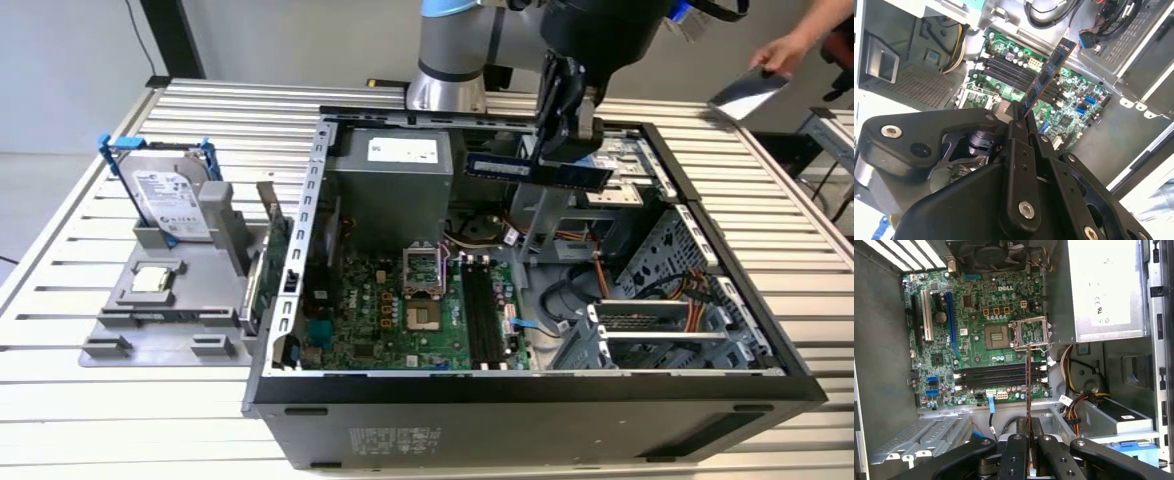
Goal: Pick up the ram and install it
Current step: 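Insert the ram into the slot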
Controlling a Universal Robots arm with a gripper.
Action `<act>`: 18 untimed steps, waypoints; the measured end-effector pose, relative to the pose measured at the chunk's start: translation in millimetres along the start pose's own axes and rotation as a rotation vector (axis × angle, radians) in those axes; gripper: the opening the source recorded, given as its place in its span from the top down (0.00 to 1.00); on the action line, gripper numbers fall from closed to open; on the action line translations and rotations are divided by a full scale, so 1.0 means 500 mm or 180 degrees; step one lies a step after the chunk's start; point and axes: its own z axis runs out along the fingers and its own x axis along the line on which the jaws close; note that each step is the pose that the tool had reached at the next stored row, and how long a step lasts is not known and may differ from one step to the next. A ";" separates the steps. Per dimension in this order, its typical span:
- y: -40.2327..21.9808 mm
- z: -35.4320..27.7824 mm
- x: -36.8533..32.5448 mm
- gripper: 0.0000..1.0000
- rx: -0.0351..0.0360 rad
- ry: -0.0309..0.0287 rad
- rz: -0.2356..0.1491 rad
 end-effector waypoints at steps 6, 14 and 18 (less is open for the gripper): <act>0.000 0.000 0.000 1.00 0.0003 -0.0006 0.0287; 0.000 0.000 0.000 1.00 0.0007 -0.0015 0.0717; 0.000 0.000 0.000 1.00 0.0009 -0.0019 0.0937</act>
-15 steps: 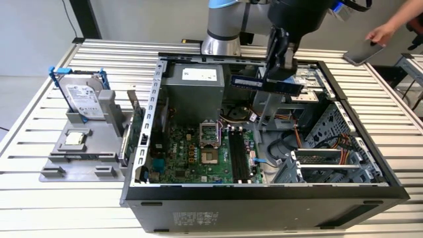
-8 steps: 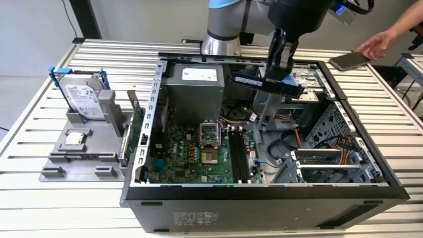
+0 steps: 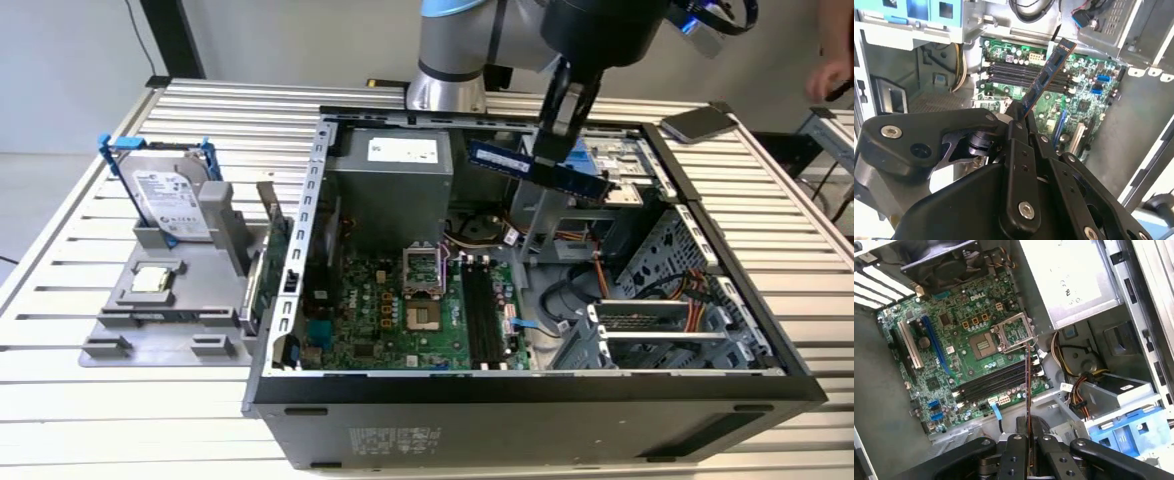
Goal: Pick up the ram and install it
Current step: 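Insert the ram into the slot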
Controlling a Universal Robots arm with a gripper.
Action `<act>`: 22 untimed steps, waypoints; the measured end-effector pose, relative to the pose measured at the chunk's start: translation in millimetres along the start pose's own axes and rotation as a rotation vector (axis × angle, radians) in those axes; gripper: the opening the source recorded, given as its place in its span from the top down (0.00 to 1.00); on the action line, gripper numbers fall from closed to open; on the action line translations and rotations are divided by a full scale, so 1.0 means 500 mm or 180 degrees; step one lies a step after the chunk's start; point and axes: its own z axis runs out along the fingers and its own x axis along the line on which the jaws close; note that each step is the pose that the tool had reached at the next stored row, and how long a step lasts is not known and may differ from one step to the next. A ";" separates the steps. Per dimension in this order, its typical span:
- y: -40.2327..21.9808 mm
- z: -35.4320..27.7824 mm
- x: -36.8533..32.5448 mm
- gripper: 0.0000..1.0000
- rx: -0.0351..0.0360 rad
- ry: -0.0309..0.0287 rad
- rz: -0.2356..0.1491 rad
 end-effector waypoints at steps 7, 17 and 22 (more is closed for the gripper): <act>0.000 0.000 0.000 1.00 0.0004 -0.0008 0.0381; 0.000 0.000 0.000 1.00 0.0009 -0.0018 0.0902; 0.000 0.001 0.000 1.00 0.0011 -0.0023 0.1166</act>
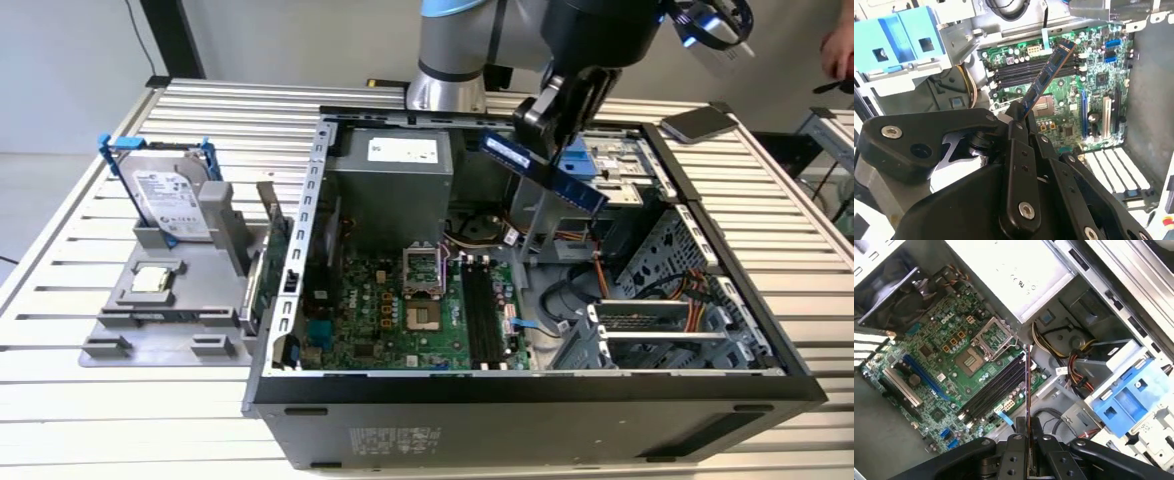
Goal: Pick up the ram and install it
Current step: 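Insert the ram into the slot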
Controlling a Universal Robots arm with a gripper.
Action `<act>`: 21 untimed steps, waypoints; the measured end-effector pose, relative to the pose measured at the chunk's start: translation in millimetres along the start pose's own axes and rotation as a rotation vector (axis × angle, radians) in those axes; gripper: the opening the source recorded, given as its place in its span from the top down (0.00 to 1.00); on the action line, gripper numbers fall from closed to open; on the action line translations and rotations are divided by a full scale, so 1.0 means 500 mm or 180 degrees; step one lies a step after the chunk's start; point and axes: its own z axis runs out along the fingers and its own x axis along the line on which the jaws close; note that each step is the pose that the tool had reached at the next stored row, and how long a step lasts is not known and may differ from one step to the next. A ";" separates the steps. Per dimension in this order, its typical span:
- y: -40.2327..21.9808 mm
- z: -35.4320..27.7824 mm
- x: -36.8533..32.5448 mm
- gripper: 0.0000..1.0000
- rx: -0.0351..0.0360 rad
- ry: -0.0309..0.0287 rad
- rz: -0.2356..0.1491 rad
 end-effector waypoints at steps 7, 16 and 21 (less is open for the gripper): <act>0.000 0.000 0.000 1.00 0.0004 -0.0007 0.0366; 0.000 0.001 0.000 1.00 0.0008 -0.0017 0.0823; 0.000 0.002 0.000 1.00 0.0010 -0.0021 0.1059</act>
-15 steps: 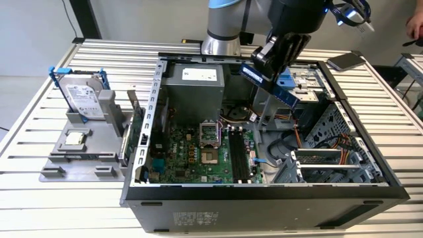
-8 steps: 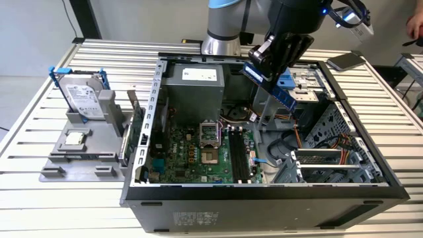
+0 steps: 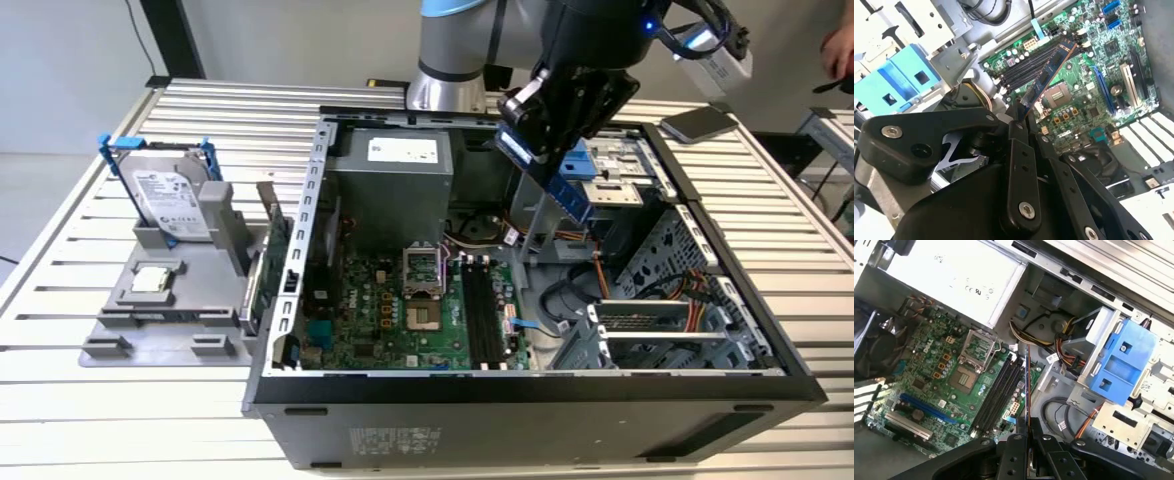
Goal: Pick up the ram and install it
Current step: 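Insert the ram into the slot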
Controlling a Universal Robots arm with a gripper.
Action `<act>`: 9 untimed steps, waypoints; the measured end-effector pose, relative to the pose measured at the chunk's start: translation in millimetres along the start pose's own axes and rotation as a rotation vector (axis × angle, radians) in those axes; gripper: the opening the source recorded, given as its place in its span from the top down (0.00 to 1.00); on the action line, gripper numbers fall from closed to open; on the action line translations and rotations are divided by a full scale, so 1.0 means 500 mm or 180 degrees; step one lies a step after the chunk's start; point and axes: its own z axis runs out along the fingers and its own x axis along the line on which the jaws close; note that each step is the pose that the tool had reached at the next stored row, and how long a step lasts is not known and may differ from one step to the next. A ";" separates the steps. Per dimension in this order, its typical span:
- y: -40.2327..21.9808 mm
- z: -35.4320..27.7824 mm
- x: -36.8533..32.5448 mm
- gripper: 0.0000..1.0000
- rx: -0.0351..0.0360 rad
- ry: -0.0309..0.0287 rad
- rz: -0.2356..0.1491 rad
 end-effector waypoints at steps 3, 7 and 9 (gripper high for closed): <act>0.000 0.000 0.000 1.00 0.0001 -0.0003 0.0128; 0.000 0.001 0.000 1.00 0.0003 -0.0006 0.0293; 0.000 0.001 0.000 1.00 0.0004 -0.0008 0.0377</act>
